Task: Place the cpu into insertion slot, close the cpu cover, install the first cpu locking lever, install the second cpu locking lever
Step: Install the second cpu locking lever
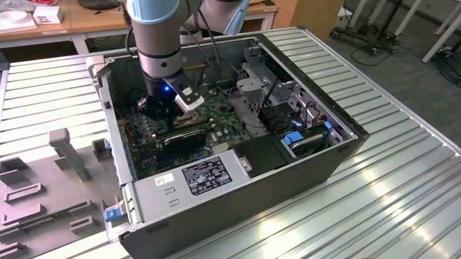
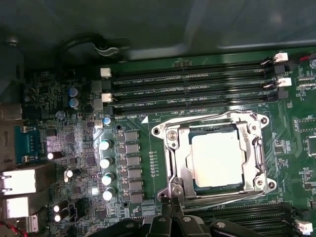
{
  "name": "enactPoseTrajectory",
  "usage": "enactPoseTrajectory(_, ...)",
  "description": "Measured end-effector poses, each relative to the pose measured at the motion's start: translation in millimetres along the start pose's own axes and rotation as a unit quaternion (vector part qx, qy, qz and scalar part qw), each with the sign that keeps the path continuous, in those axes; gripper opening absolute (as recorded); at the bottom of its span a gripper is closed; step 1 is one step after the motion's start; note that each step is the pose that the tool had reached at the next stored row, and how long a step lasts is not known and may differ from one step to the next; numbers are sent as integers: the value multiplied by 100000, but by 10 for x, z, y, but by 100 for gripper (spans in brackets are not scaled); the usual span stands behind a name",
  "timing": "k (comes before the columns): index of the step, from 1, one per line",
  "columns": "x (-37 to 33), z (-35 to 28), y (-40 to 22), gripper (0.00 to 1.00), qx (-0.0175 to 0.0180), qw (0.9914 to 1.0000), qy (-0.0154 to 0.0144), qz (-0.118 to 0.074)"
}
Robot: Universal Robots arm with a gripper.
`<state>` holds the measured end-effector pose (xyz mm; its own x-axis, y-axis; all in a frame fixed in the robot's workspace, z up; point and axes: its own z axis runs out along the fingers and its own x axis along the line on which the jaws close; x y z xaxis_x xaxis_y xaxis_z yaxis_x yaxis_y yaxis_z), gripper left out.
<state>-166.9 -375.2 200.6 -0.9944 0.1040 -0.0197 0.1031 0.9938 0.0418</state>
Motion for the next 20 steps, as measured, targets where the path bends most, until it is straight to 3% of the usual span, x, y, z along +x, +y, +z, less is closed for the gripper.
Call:
enactPoseTrajectory(4,0,7,7,11,-173,99999,-278,-16)
enactPoseTrajectory(13,2,4,7,11,-223,99999,-498,-22)
enactPoseTrajectory(20,4,-64,8,11,-227,99998,-504,-17)
